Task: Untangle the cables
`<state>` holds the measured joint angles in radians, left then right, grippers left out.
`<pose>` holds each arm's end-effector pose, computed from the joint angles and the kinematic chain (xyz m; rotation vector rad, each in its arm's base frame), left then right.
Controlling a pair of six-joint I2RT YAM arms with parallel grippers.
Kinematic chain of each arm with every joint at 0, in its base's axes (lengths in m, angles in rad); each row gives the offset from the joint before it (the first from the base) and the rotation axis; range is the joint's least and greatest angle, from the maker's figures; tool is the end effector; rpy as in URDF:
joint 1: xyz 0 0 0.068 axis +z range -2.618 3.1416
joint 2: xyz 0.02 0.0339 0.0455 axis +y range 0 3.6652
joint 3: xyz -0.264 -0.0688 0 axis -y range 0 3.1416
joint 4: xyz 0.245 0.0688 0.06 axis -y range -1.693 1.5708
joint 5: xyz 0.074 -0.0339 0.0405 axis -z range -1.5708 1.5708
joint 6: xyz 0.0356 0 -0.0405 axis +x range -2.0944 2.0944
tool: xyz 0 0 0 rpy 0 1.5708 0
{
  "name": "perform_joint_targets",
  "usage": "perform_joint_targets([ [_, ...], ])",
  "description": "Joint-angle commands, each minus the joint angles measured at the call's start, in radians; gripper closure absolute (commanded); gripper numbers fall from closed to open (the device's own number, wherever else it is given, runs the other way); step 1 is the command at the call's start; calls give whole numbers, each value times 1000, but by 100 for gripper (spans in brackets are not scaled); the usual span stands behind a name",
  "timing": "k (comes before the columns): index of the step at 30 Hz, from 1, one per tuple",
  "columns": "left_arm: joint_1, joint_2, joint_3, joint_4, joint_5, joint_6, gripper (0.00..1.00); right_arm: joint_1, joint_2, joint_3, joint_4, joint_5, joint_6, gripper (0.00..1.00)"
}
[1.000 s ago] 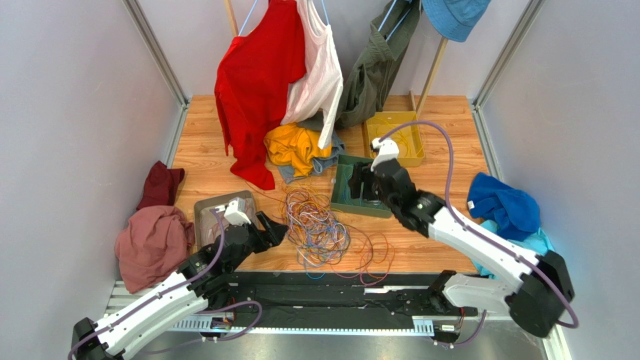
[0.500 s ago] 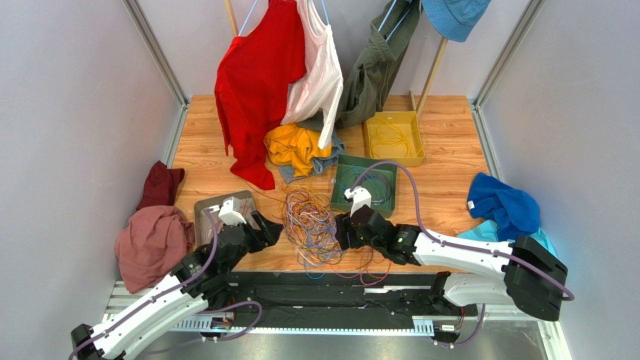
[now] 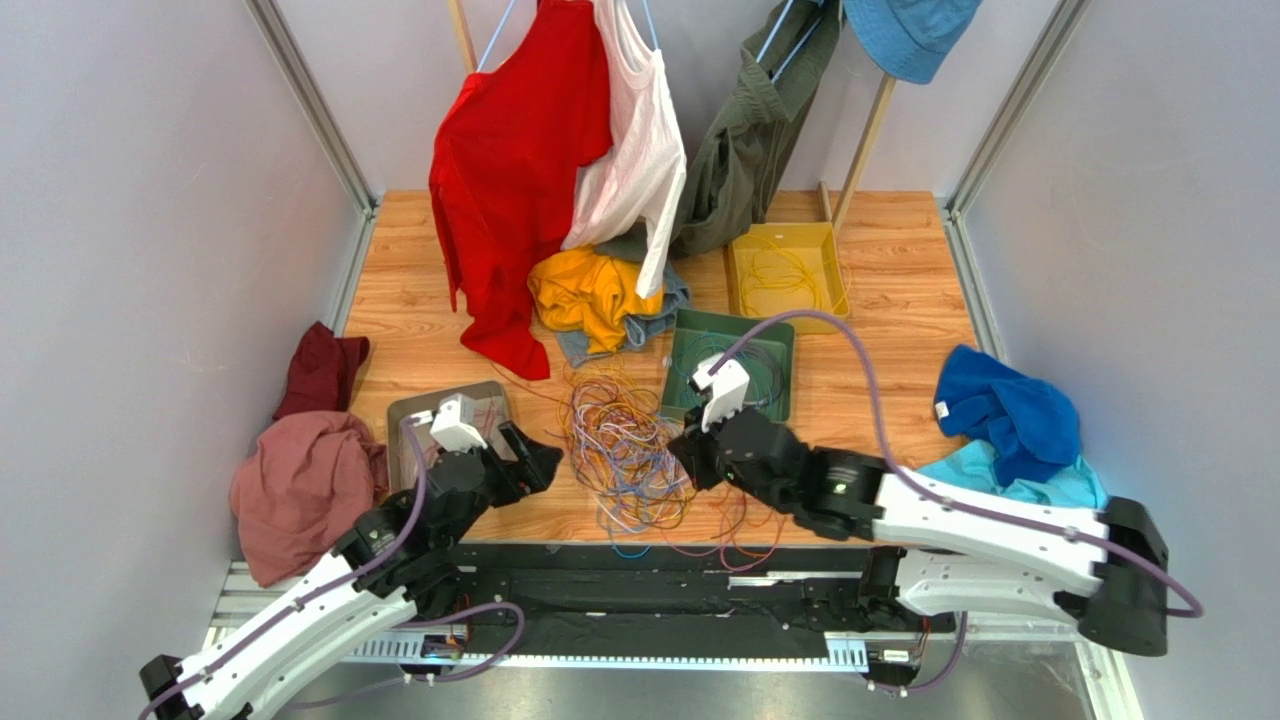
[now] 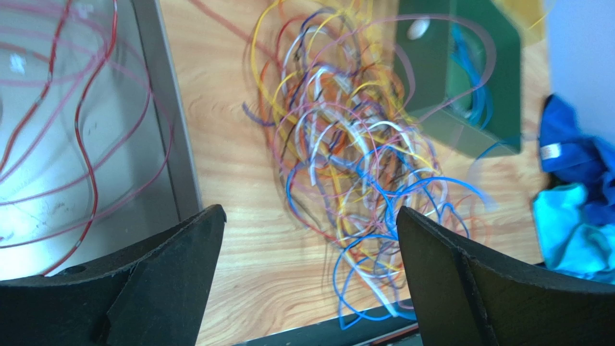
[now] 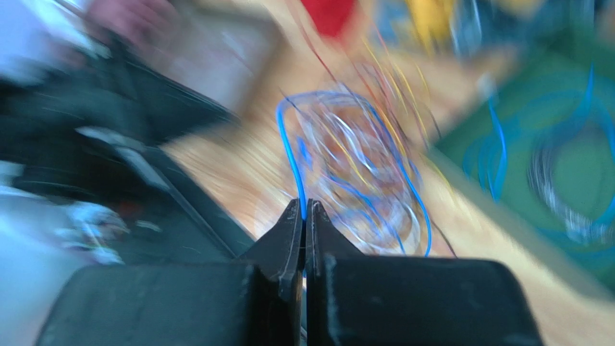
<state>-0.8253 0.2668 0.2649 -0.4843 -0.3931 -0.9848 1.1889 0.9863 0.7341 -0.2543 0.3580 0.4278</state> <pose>0.0812 -0.0679 0.1927 -0.4150 2.0560 -0.7307 0.0937 0.1999 0.2786 -0.5699 2.0243 0.6291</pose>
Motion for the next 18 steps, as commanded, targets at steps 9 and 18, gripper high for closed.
perform_joint_targets([
  [9,-3,-107,229,331,195,501,1,164,41,936,-456,-91,-195,100],
  [18,-3,-80,177,612,444,488,1,166,55,1041,-496,-126,-153,100],
])
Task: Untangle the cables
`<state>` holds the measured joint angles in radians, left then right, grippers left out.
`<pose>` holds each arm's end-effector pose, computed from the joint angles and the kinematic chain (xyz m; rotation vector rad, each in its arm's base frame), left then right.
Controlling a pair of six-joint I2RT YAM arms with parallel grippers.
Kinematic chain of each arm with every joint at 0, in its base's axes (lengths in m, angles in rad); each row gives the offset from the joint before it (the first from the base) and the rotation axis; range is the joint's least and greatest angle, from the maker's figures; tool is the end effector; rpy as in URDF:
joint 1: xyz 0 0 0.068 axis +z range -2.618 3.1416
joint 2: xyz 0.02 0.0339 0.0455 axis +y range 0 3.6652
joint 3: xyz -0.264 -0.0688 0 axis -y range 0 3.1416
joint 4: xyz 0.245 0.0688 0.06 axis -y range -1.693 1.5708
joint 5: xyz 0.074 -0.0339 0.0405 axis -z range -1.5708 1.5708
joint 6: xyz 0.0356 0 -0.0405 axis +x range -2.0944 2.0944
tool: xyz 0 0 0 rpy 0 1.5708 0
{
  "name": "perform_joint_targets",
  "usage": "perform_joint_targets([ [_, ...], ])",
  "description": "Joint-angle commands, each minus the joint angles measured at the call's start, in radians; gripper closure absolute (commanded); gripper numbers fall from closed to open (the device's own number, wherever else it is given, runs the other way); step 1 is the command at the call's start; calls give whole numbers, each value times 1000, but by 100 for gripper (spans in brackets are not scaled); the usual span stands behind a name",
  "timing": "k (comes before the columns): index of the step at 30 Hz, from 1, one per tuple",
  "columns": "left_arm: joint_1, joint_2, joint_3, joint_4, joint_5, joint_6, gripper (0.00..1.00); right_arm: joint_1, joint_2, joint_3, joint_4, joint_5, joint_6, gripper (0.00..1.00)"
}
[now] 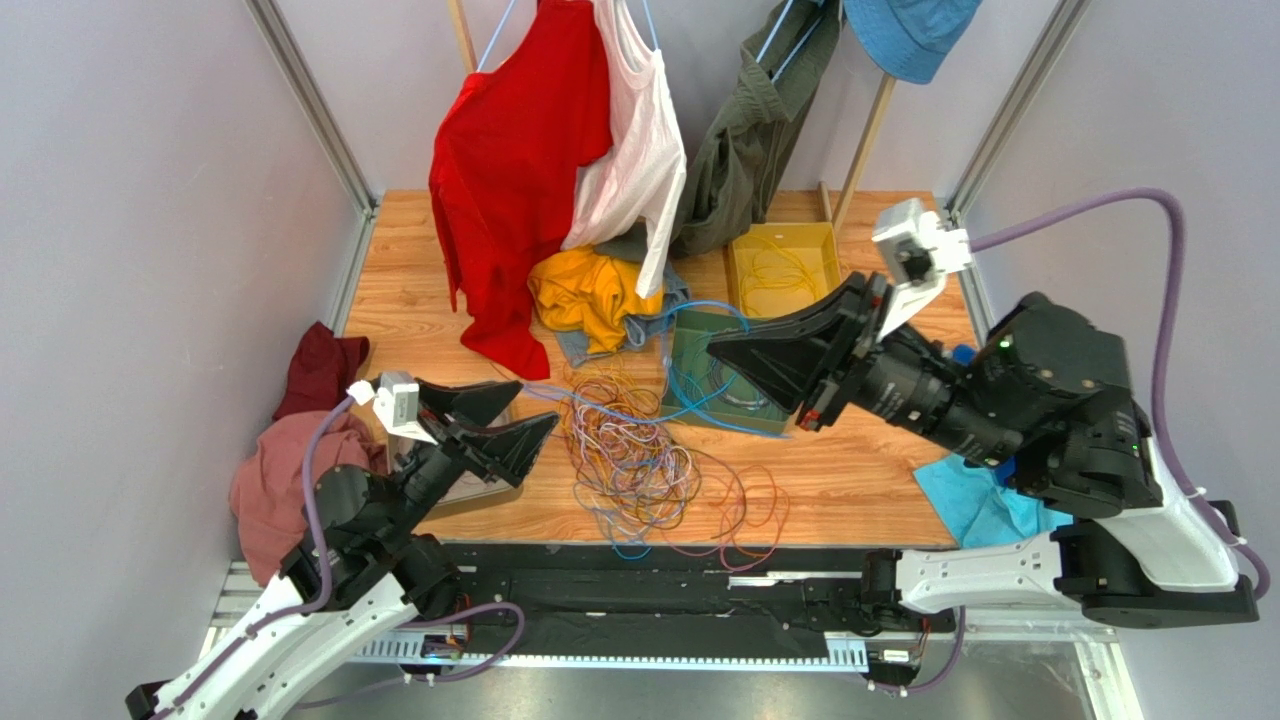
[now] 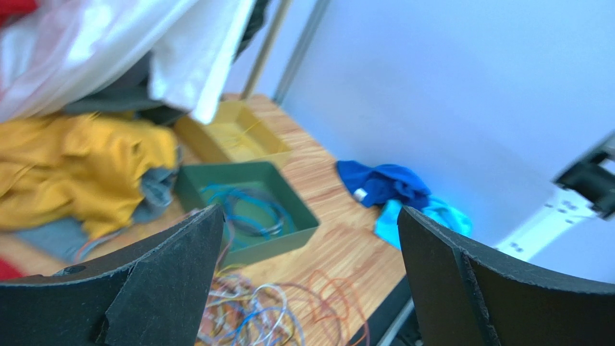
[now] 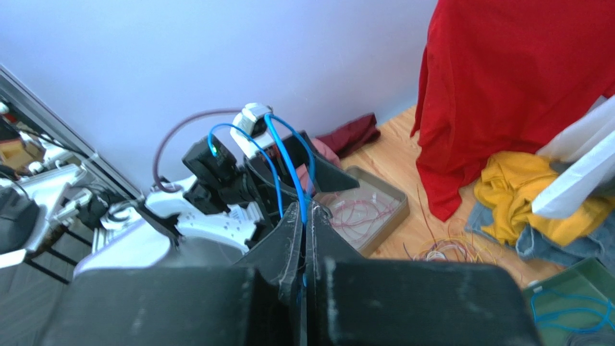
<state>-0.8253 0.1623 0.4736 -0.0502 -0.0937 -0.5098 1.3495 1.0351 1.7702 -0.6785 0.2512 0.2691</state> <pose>0.0567 -0.0566 0.3166 0.1343 1.3838 -1.0677 0.0383 0.1298 0.5555 -0.6420 1.4879 1.0904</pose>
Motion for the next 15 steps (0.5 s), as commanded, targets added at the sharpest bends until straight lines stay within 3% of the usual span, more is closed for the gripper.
perform_joint_targets([
  [1,-3,45,-41,174,146,-1,1,7,0,-15,-64,-4,-4,100],
  [7,-3,46,-121,83,138,-140,2,-38,-102,-375,44,350,-54,100],
  [10,-3,-10,-154,26,103,-185,2,-223,-138,-516,86,257,2,100],
  [11,-3,-24,-156,-28,95,-188,2,-336,-141,-541,97,164,34,100],
  [15,-3,-79,-142,-160,26,-194,2,-528,-109,-661,164,68,68,100],
])
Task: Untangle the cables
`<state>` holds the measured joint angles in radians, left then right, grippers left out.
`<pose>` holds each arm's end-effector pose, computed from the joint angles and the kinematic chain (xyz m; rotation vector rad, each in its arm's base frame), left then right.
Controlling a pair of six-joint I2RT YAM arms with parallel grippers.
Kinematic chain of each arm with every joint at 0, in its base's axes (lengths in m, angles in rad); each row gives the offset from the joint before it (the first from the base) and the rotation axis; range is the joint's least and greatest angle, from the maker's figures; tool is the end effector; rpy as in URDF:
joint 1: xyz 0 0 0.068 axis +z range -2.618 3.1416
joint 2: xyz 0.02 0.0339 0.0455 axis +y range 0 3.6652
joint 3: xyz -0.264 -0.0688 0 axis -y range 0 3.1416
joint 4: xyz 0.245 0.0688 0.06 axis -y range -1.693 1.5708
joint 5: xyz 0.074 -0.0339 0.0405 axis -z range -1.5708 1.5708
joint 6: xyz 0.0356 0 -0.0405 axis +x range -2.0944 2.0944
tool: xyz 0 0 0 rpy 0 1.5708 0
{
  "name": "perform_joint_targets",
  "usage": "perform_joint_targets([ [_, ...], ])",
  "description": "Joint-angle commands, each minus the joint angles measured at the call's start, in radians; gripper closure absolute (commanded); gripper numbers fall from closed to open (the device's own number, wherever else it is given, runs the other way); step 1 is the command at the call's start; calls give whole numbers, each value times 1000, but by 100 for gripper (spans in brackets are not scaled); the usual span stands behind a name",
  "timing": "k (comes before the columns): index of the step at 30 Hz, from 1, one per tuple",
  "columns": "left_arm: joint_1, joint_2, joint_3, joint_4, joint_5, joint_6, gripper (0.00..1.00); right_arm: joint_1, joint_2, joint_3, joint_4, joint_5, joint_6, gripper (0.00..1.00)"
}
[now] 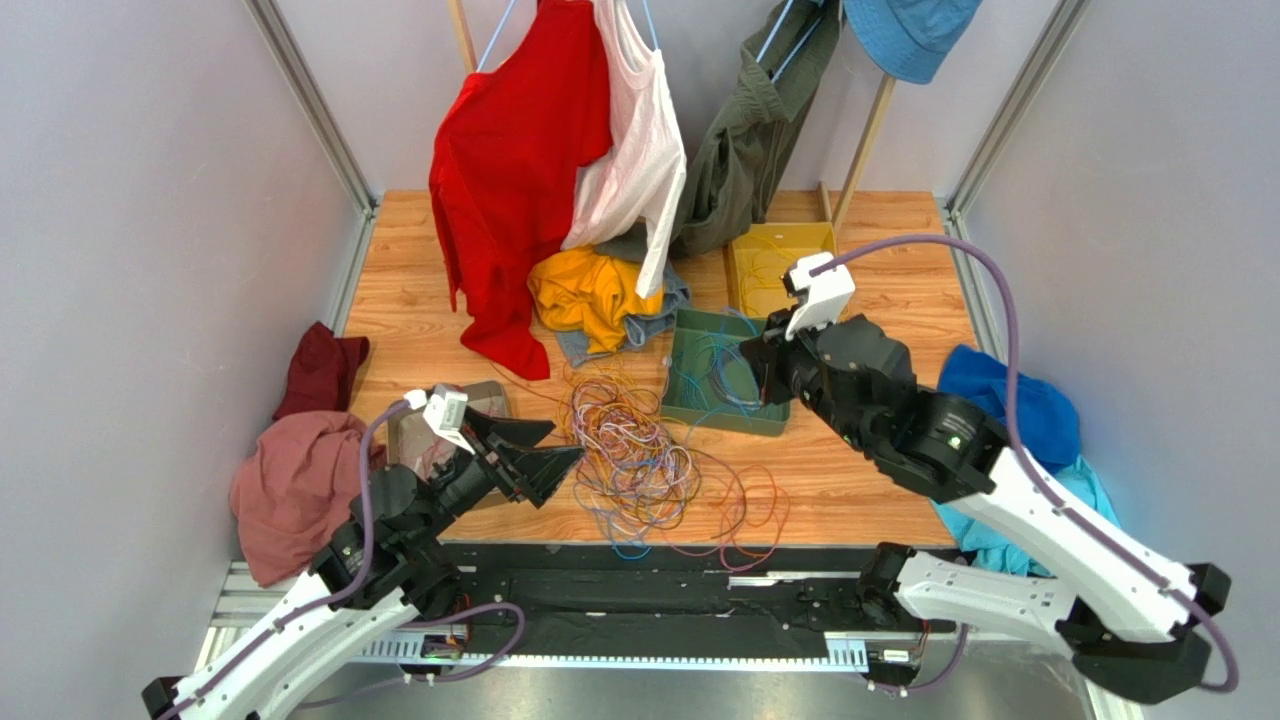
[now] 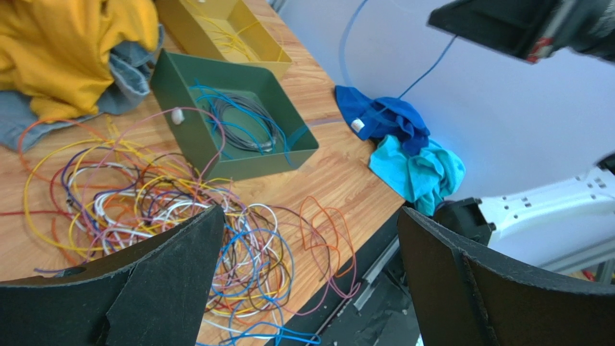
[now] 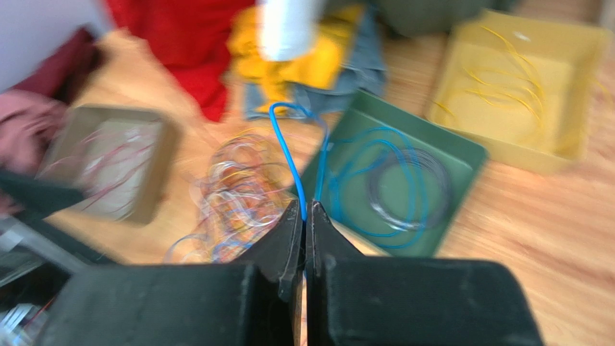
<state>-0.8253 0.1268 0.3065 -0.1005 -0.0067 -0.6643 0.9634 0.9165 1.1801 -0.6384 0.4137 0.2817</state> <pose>0.0665 -0.0716 0.2584 0.1238 1.6071 -1.1788 0.1142 0.1392 0.4057 -0.3826 1.8987 0.4347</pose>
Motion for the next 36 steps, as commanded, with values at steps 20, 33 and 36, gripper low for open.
perform_joint_targets([
  [20,-3,-38,45,-249,-111,-46,2,-371,398,-172,373,-145,65,100],
  [33,-3,-15,29,-248,-130,-55,3,-365,372,-227,338,-178,114,35],
  [36,-3,11,28,-237,-125,-60,2,-276,286,-263,324,-177,116,33],
])
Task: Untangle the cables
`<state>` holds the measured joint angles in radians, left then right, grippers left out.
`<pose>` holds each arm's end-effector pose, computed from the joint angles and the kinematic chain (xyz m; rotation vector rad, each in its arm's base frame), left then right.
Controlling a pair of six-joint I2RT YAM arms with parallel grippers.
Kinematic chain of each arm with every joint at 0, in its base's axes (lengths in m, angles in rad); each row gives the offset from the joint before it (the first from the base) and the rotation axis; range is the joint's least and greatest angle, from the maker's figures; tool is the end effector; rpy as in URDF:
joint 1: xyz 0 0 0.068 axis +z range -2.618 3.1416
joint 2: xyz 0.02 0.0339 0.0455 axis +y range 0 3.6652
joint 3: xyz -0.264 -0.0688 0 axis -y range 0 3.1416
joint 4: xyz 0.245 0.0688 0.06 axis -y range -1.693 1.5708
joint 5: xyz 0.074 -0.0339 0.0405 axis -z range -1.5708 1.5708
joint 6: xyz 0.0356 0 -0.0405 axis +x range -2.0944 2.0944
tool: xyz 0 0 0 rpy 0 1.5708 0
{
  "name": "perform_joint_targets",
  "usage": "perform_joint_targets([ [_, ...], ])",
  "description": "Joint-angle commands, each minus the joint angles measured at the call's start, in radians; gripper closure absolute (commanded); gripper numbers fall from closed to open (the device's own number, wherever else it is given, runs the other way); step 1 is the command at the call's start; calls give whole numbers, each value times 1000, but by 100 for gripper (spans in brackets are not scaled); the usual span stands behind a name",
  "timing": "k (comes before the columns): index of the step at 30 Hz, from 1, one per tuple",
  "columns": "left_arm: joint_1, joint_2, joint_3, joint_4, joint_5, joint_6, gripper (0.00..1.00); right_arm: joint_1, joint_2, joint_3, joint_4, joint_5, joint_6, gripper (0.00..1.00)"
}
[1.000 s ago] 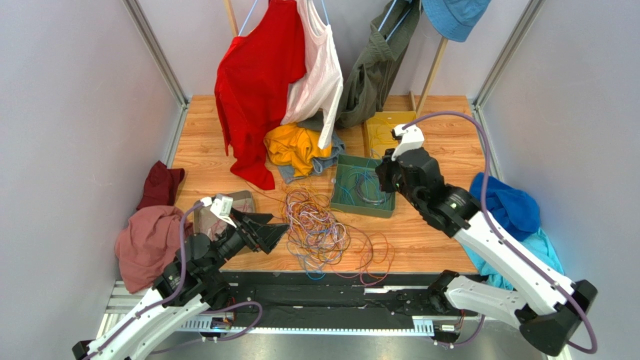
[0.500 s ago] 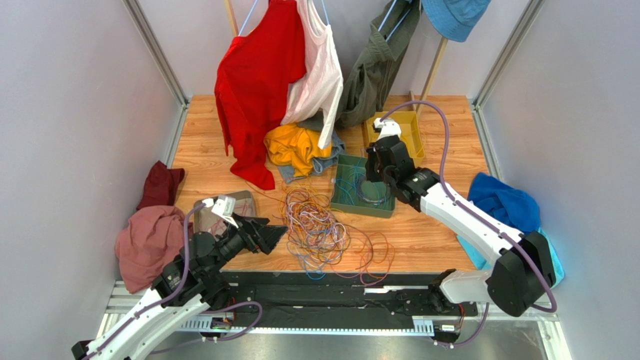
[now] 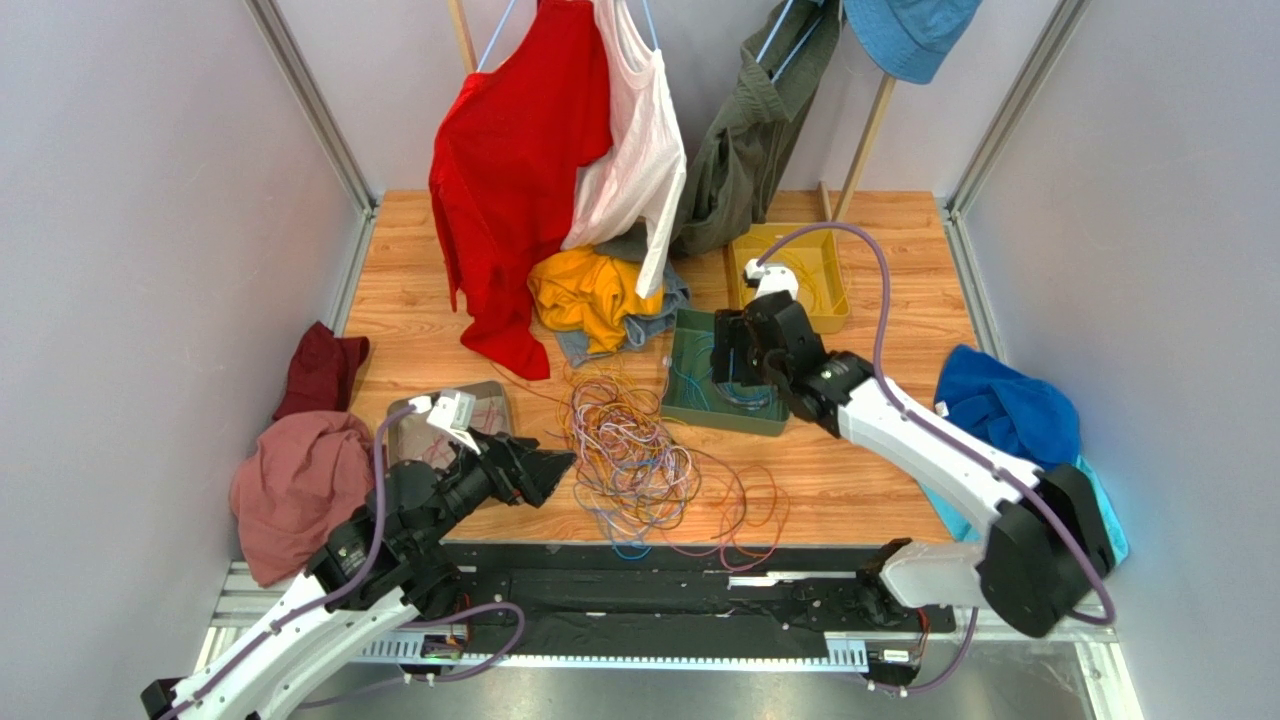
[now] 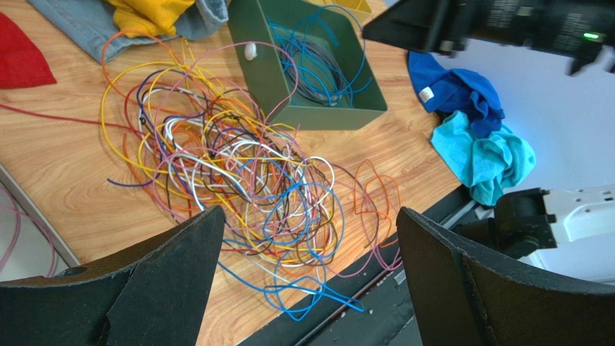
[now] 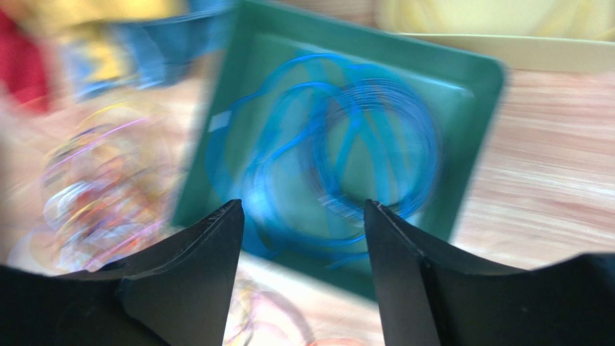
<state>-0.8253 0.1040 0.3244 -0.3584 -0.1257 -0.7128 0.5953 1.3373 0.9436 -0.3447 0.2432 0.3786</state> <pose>0.0655 -0.0643 0.2380 0.0027 1.8200 -1.0182 0.2437 0.1547 0.2587 -0.1246 2.2897 0.2263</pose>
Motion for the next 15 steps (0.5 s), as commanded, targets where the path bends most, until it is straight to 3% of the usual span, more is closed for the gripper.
perform_joint_targets([
  [1,-3,40,10,22,-6,-13,3,144,-163,-43,29,-5,22,33],
  [6,-3,62,4,29,-2,-31,3,317,-243,-204,99,10,72,33],
  [15,-3,48,5,-7,-17,-37,3,676,-208,-299,228,21,120,34],
])
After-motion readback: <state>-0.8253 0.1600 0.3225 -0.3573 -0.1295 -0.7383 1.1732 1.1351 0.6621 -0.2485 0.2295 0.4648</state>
